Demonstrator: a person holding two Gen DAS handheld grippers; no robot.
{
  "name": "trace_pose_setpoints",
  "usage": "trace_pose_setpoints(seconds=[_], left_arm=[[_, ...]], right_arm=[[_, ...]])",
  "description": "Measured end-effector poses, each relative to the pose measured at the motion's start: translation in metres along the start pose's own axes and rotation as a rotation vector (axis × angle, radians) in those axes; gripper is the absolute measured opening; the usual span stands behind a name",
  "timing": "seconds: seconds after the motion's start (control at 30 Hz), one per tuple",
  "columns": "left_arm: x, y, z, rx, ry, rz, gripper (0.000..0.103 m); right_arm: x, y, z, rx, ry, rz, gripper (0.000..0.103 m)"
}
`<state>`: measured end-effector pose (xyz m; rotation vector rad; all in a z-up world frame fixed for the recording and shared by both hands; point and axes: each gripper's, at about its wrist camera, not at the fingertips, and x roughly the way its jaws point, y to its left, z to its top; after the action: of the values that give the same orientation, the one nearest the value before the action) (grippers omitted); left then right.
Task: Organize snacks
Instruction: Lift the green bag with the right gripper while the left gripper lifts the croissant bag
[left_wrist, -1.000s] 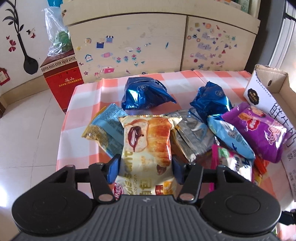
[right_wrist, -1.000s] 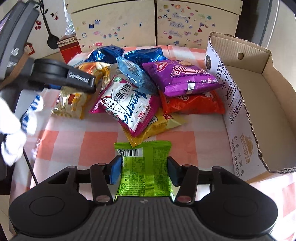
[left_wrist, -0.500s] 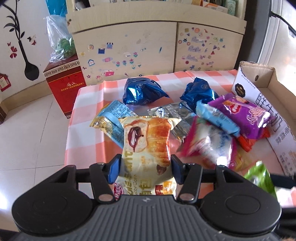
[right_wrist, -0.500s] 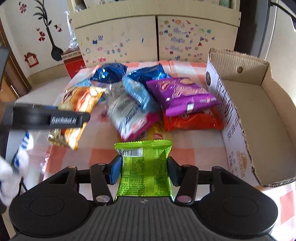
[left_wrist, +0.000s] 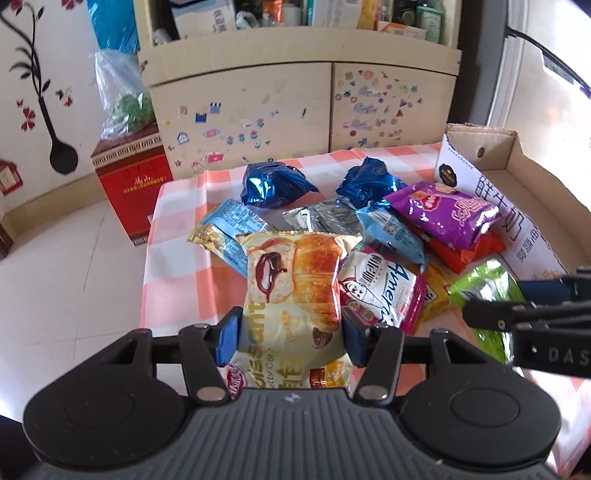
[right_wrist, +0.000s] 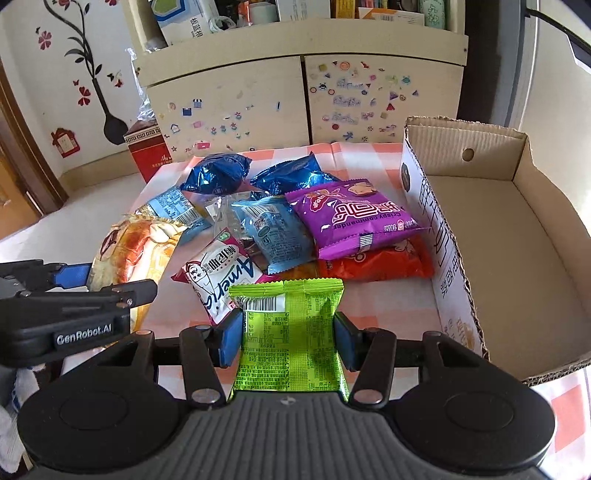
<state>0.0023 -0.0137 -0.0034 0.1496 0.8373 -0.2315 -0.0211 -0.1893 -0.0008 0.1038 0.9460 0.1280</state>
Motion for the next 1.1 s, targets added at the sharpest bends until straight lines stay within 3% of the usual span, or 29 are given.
trace_pose_setpoints(seconds=[0.6, 1.1], left_arm=[[-0.010, -0.024, 0.005, 0.049, -0.044, -0.030, 0.055], [-0.020, -0.062, 0.030, 0.092, -0.088, -0.082, 0.055]], right_arm=[[-0.006, -0.008, 0.013, -0.032, -0.012, -0.075, 0.058], [-0.030, -0.036, 0.034, -0.015, -0.097, -0.123, 0.058]])
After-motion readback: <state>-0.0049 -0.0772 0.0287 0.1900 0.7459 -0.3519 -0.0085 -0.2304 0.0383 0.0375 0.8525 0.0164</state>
